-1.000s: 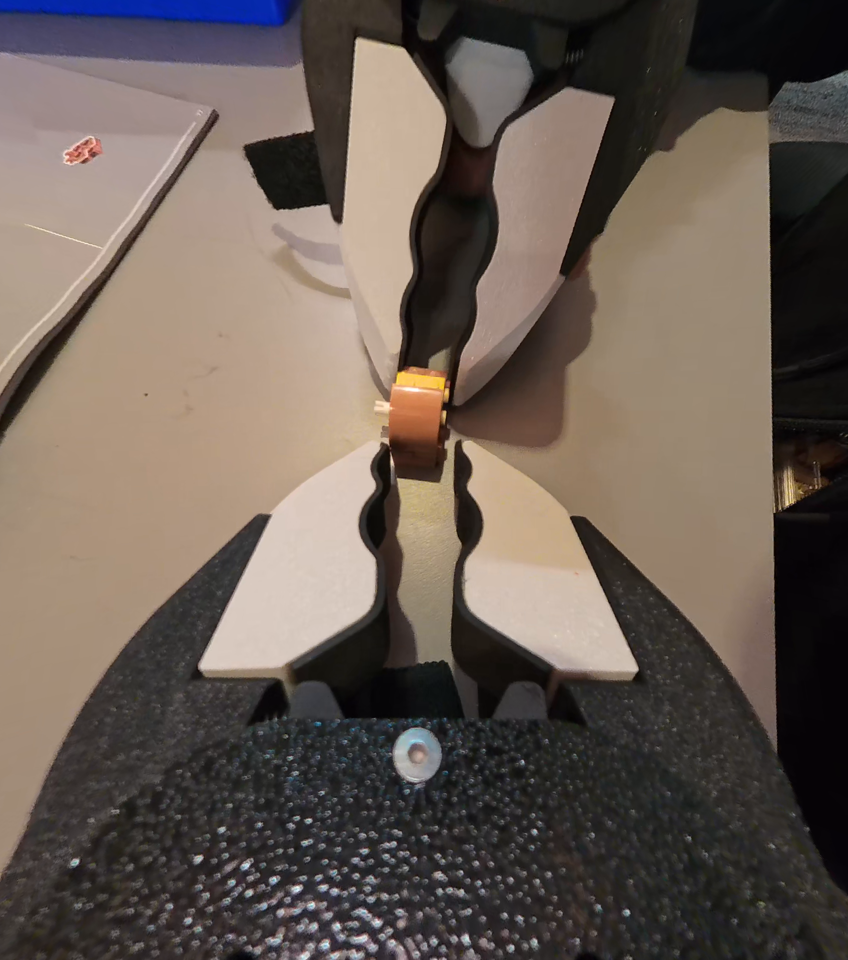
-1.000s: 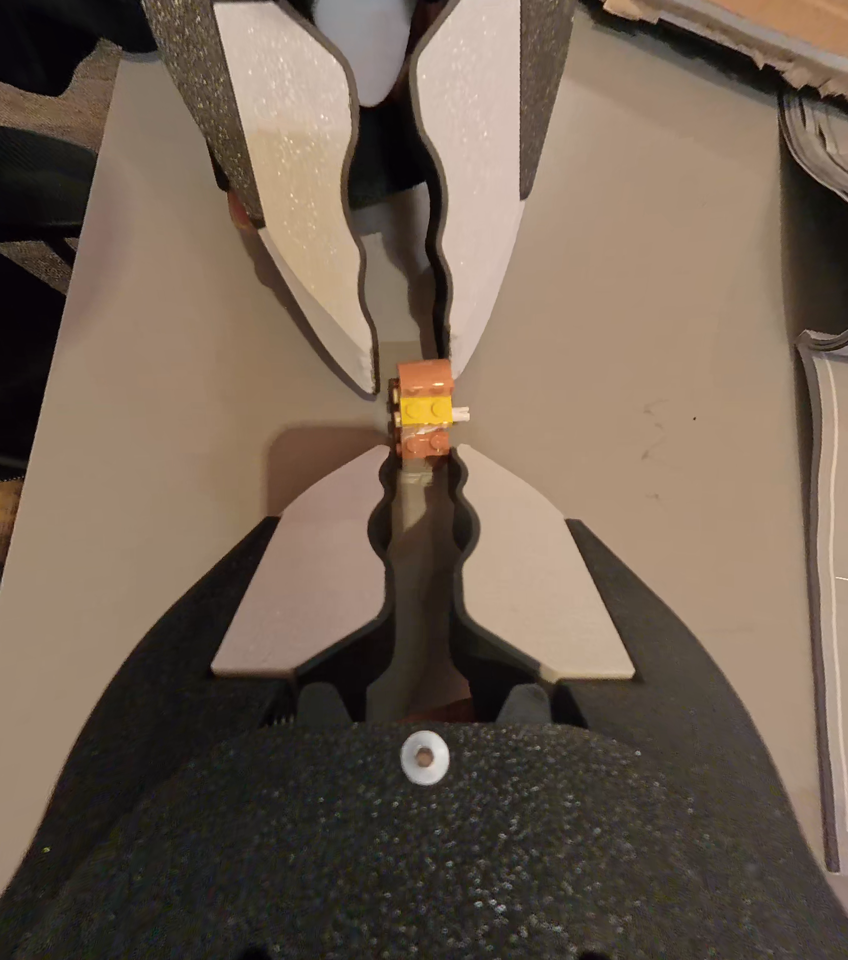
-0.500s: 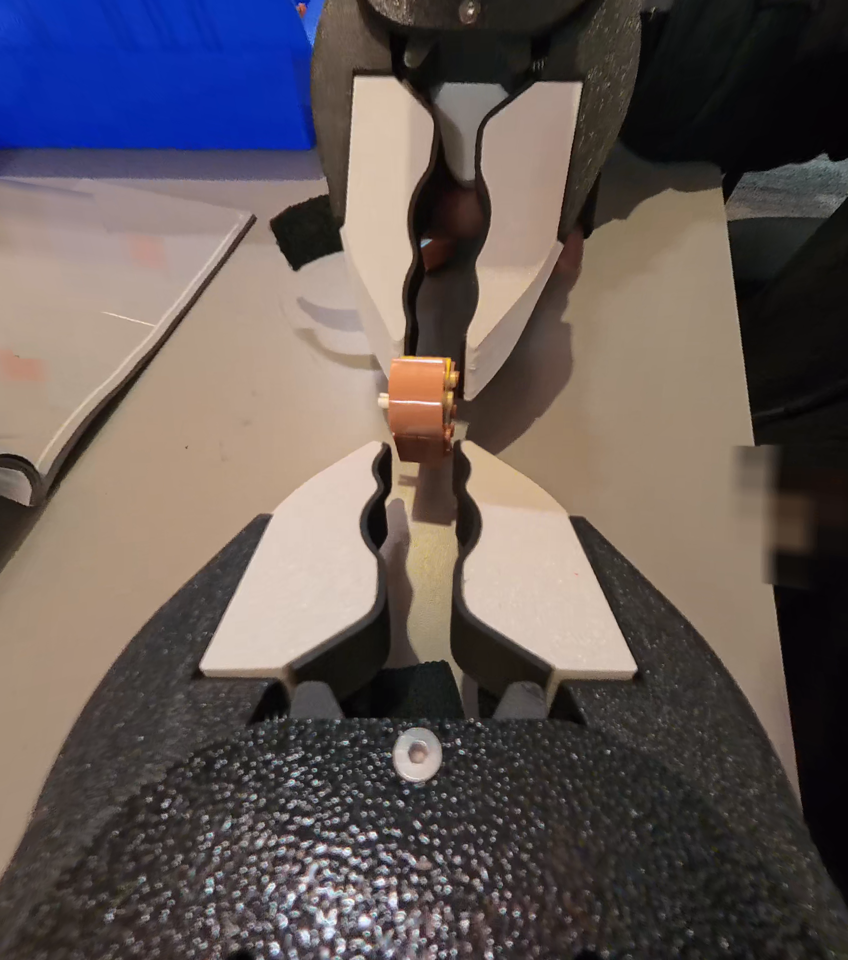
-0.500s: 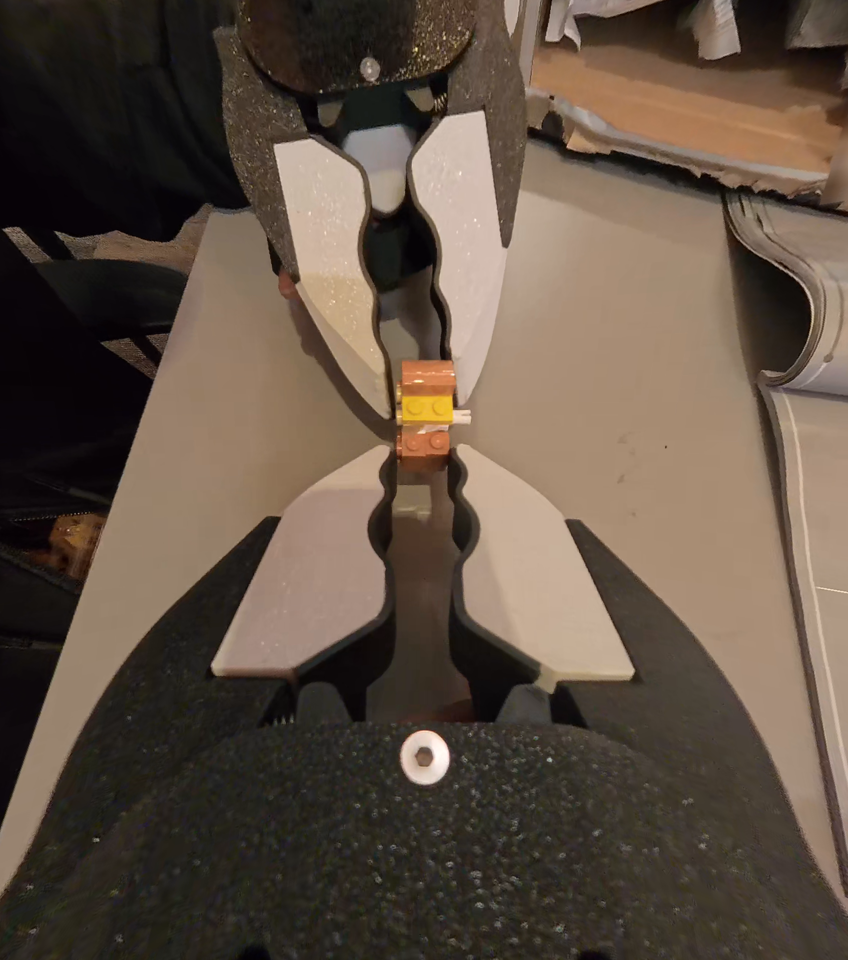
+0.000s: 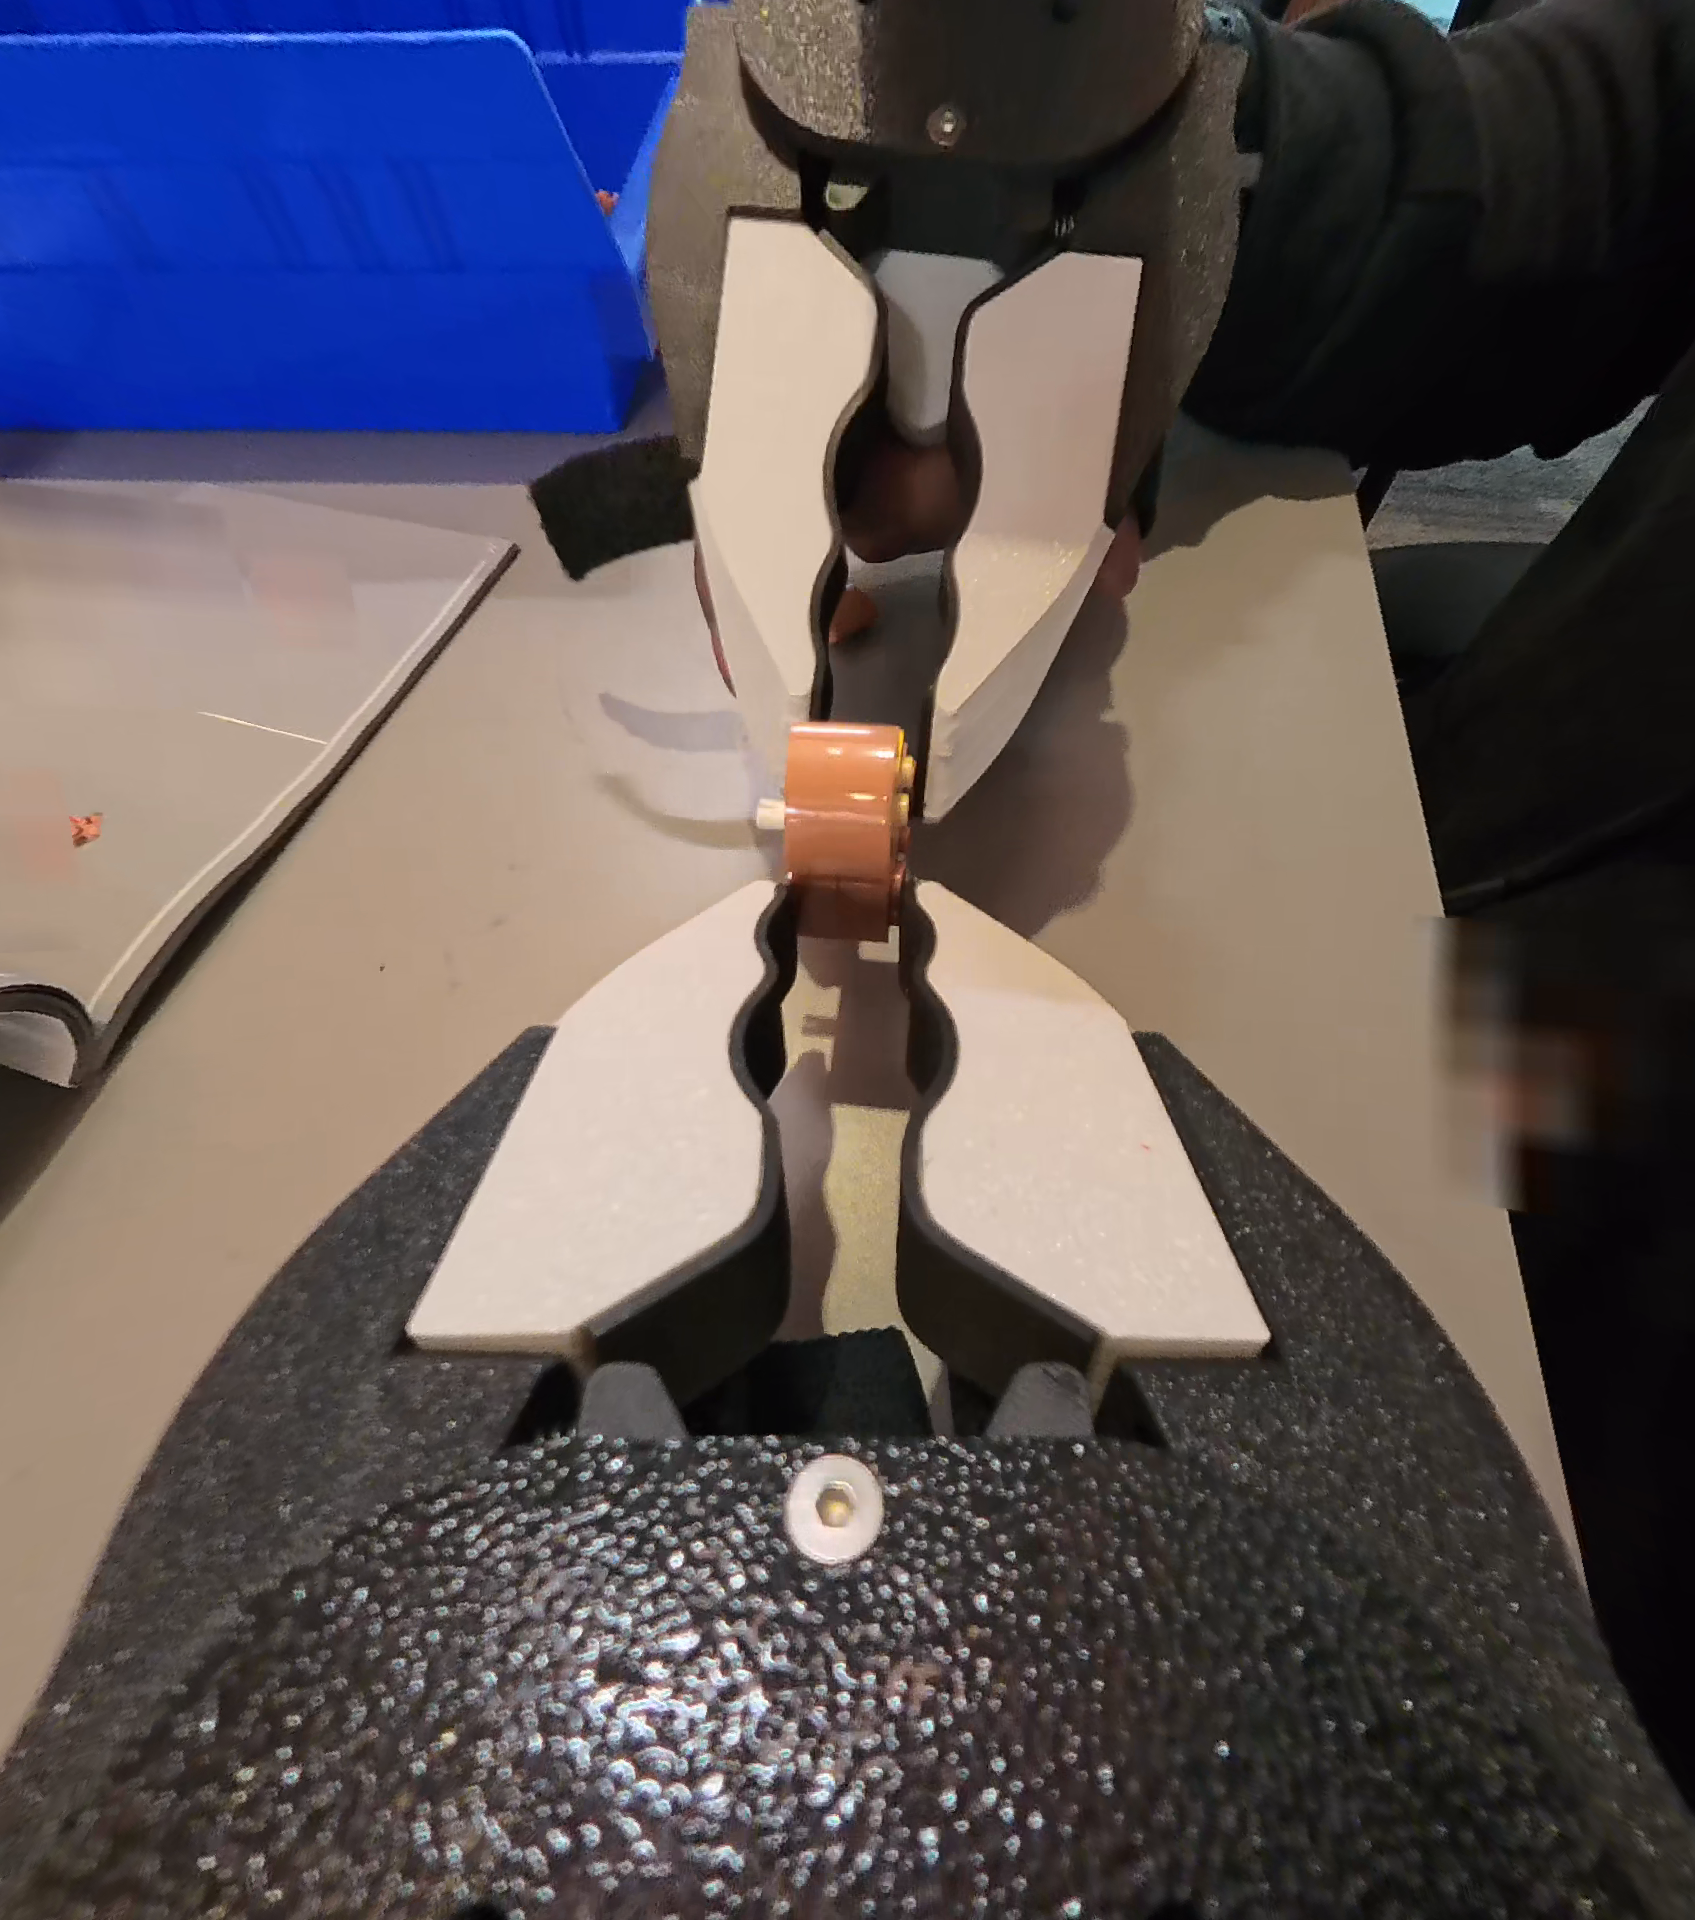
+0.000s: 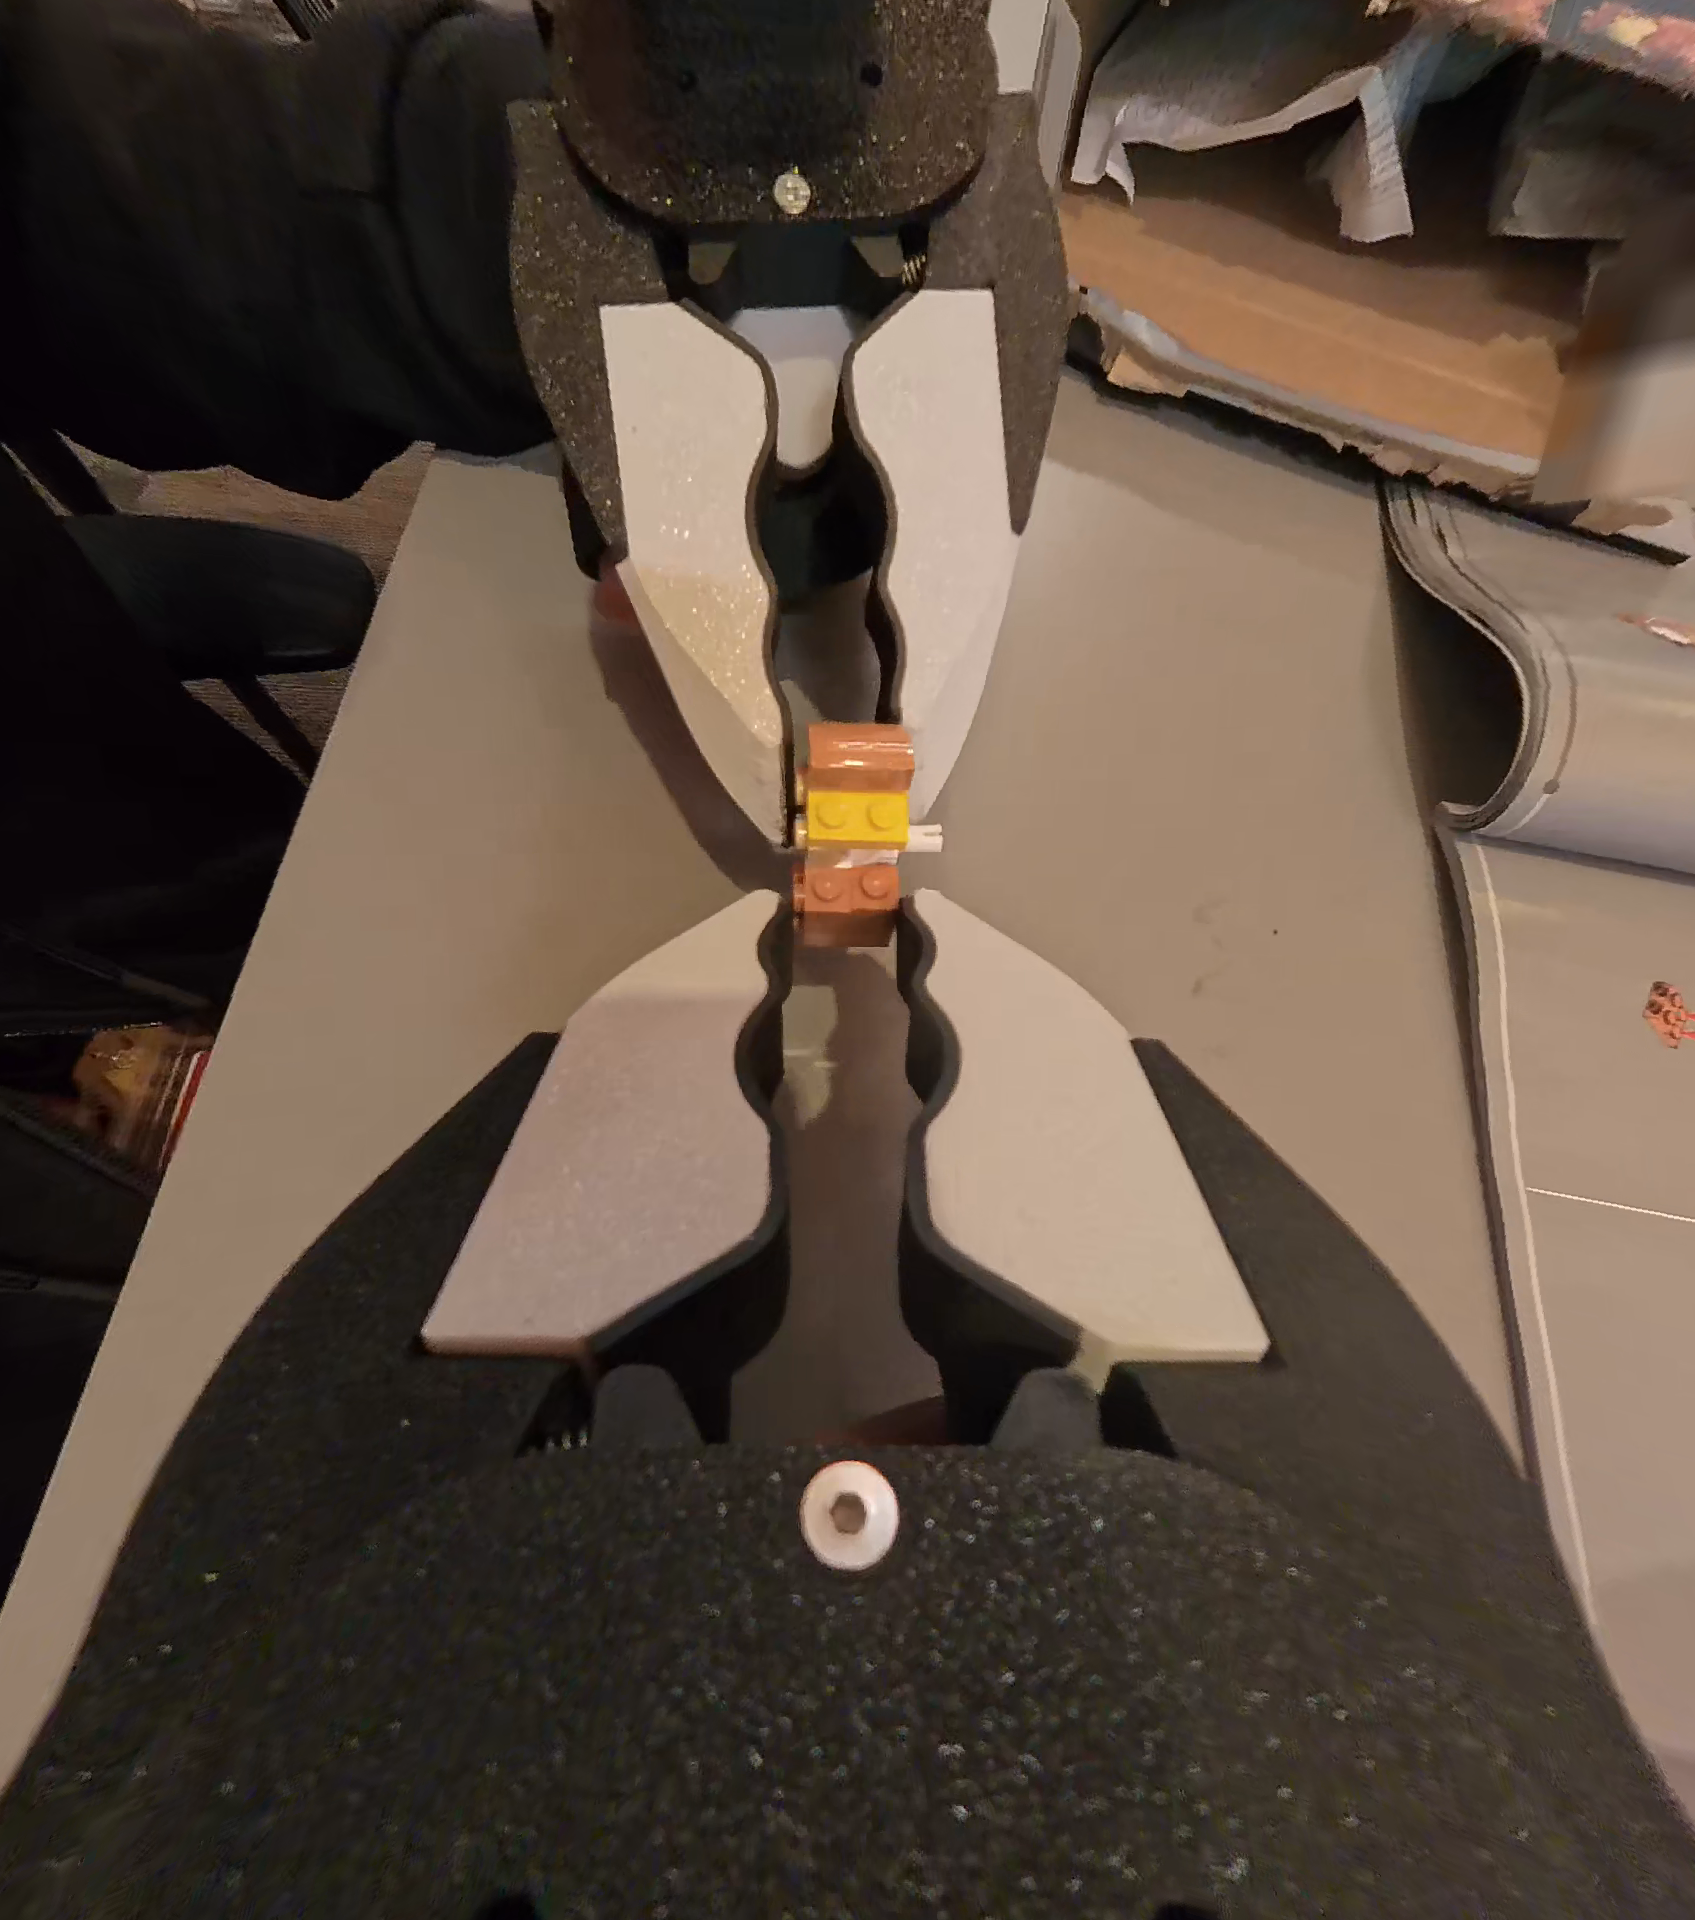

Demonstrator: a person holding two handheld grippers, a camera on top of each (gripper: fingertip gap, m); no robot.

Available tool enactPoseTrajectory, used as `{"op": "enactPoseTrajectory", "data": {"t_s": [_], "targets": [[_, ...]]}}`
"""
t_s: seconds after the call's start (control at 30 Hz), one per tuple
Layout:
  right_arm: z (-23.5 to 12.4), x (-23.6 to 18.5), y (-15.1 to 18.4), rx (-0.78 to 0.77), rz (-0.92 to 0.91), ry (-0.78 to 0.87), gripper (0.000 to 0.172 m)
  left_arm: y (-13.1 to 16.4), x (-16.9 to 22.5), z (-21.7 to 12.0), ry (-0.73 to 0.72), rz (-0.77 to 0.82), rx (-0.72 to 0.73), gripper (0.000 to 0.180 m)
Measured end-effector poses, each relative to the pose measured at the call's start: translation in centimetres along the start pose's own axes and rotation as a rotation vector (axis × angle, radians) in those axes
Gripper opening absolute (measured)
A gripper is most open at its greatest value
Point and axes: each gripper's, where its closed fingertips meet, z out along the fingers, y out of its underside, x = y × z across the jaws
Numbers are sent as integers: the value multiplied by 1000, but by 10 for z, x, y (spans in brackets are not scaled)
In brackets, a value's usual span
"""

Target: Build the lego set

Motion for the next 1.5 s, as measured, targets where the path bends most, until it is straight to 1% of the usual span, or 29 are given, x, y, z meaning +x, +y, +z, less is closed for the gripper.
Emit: {"op": "enactPoseTrajectory", "data": {"t_s": [0.1,0.27,0.37,0.43,0.5,0.57,0.67,0.77,0.93,1.07,1.27,1.37,1.5], "targets": [[-2,3,-3,11,-50,47,20,-4,-2,-1,5,-13,26,18],[-11,11,-7,32,-230,172,35,-16,-8,-5,22,-77,96,18],[-24,27,-14,52,-399,318,46,-27,-13,-8,46,-104,111,18],[-35,37,-23,71,-544,419,53,-36,-18,-10,70,-118,115,18],[-43,42,-31,85,-694,481,58,-44,-25,-11,99,-141,114,18],[-48,46,-38,102,-811,525,61,-51,-29,-8,148,-160,112,18],[-49,50,-42,117,-905,533,67,-54,-34,-1,198,-170,90,18],[-46,51,-40,119,-946,527,72,-53,-33,7,234,-180,61,18],[-39,50,-29,84,-1000,523,68,-51,-30,13,283,-213,55,18],[-37,47,-31,116,-996,503,69,-48,-28,17,302,-217,37,18],[-31,40,-31,123,-1019,479,66,-48,-17,20,347,-204,28,18],[-29,38,-31,119,-1032,473,61,-50,-14,20,366,-219,40,18],[-28,38,-31,112,-1041,486,47,-51,-14,20,374,-237,49,18]]}}
